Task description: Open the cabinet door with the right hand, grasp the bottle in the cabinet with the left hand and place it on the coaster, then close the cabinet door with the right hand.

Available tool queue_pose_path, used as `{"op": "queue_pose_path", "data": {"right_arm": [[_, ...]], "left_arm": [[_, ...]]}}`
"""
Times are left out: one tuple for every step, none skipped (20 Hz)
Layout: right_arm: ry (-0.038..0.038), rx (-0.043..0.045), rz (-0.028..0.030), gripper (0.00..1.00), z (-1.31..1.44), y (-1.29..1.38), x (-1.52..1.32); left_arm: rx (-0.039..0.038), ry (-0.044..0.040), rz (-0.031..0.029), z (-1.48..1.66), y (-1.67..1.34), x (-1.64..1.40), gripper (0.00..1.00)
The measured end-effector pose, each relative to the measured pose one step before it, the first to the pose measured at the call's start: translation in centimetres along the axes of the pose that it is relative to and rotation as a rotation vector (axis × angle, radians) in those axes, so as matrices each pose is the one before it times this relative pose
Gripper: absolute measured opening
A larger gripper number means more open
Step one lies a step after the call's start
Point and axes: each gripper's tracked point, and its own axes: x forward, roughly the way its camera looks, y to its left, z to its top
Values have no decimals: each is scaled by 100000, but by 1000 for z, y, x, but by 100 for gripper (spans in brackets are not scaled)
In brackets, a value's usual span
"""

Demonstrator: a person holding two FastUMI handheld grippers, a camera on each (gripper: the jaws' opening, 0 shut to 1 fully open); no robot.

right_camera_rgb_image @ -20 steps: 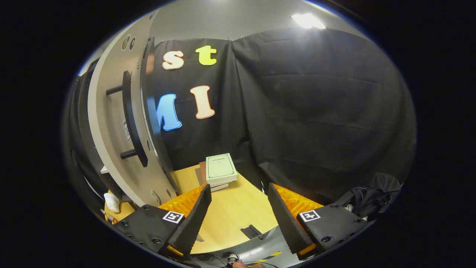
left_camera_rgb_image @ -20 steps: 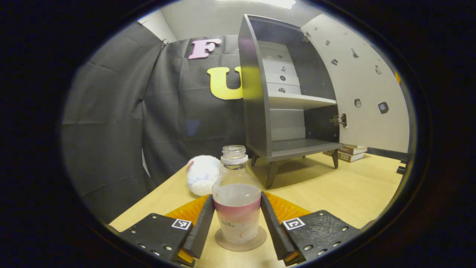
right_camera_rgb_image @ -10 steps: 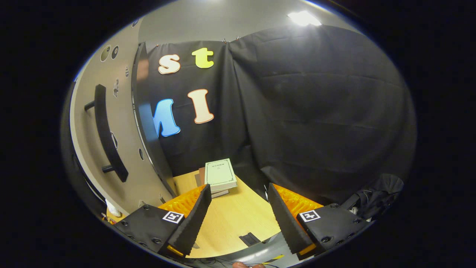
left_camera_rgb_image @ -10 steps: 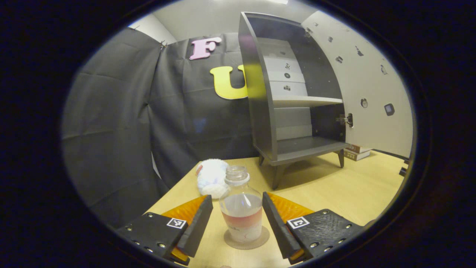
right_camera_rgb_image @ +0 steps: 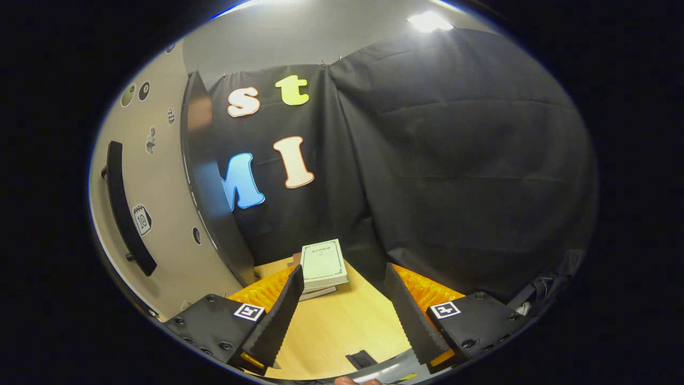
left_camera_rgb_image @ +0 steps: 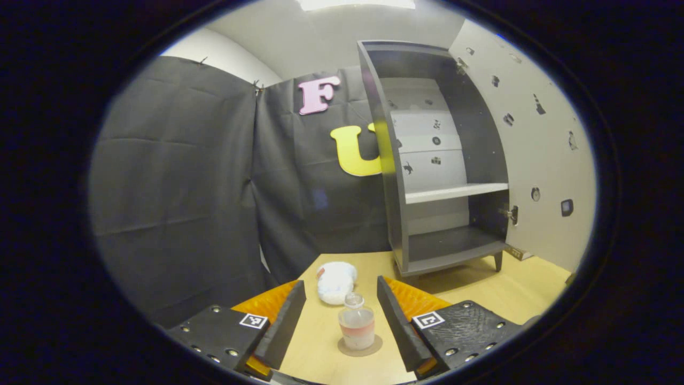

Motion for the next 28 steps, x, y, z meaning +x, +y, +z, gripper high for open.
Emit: {"op": "queue_pose_path", "data": {"right_arm": [[107, -1247, 1023, 97, -7, -176, 504], [-55, -492, 1670, 97, 54, 222, 391], [-402, -347, 1798, 97, 217, 285, 338], [384, 143, 2170, 97, 58, 226, 361], [740, 470, 3213, 97, 64, 673, 210], [105, -512, 3063, 97, 176, 774, 229], [-322, -2108, 2330, 97, 415, 481, 52], [-930, -2567, 2286, 97, 442, 298, 74], [-820, -2302, 2546, 97, 646, 492, 82], [-690, -1540, 3034, 96, 500, 545, -13], [-458, -1008, 3015, 96, 440, 611, -21], [-987, -286, 2791, 96, 574, 454, -166], [-772, 575, 2621, 96, 547, 548, -144], [-719, 1121, 2743, 96, 470, 635, -172], [-483, 1061, 2578, 97, 483, 706, -69], [-340, 538, 2401, 96, 450, 631, -47], [-114, -259, 2137, 96, 409, 648, -44], [-142, -1049, 1815, 97, 440, 515, -114], [-430, -1622, 1287, 97, 500, 497, -96], [-764, -1913, 642, 97, 571, 346, -245], [-1203, -1586, 803, 97, 683, 525, -290], [-871, -911, 1093, 96, 616, 780, -140], [-352, -316, 1498, 96, 494, 862, -115], [19, -460, 1386, 96, 351, 894, -143], [81, -445, 1278, 96, 436, 827, -158], [-662, -548, 1572, 97, 422, 907, -69], [-537, -999, 889, 97, 490, 752, -142], [-475, -1311, 653, 97, 315, 696, -195]], "left_arm": [[-1044, -1411, 267, 1628, -522, -572, 81], [-1240, -1752, -45, 1340, -765, -535, 82], [-1054, -2082, 262, 1478, -581, -528, 81], [-1015, -1494, 493, 1041, -351, -290, 82], [-832, -1546, 709, 1182, -187, -336, 82], [-779, -1170, 345, 1087, -456, -358, 82], [-360, -170, 569, 758, -458, -302, 84], [124, -242, 380, 444, -395, -180, 83], [-243, -719, -115, 661, -469, -310, 82], [-333, -399, -437, 387, -710, -139, 83], [437, 340, -468, 265, -567, -253, 84], [868, 1218, 382, -234, -276, -217, 89], [884, 1116, 748, -182, -223, -478, 89], [115, 462, 836, 280, -364, -294, 89], [-260, 913, 475, 198, -372, -445, 89], [-504, 1322, -342, 198, -476, -374, 89], [-374, 742, -384, 293, -309, -418, 89], [-319, 507, -512, 433, -296, -473, 90], [73, 212, -796, 614, -271, -542, 90], [1281, 1371, -762, 357, -370, -243, 89], [1753, 2193, 71, 279, 127, -183, 89], [1435, 1969, 297, 288, -43, -87, 89], [788, 923, -551, 613, 14, 91, 89], [210, 443, -871, 648, -186, 252, 89], [-437, -402, -1636, 904, -8, 138, 89], [-1043, -1060, -1612, 884, -87, 363, 89], [-926, -595, -1753, 683, 30, 291, 89], [-548, -476, -1929, 327, 289, 286, 89]]}}
